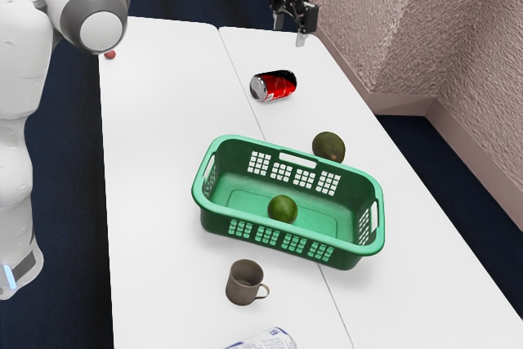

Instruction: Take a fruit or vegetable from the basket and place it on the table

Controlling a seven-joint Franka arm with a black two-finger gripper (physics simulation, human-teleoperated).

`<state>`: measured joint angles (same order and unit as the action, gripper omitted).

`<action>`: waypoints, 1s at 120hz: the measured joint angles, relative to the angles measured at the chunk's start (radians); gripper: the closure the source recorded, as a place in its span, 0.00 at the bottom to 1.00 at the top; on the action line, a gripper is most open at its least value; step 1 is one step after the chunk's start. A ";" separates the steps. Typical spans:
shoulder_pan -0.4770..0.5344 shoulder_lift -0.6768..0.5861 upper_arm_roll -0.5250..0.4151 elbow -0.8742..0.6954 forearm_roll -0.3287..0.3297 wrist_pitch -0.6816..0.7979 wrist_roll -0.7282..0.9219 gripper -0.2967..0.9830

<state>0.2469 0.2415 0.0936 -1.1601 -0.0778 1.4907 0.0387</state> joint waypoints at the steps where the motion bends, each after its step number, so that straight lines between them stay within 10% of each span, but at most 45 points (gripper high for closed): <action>1: 0.000 0.000 0.000 0.000 0.000 0.000 0.000 0.23; 46: -0.105 -0.127 -0.001 0.109 0.045 -0.004 0.023 0.23; 100: -0.330 -0.023 -0.018 -0.132 -0.023 -0.001 0.034 0.23; 120: -0.428 -0.064 -0.024 -0.317 0.147 0.121 0.095 0.23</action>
<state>-0.1816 0.1771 0.0697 -1.4767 0.0689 1.6115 0.1339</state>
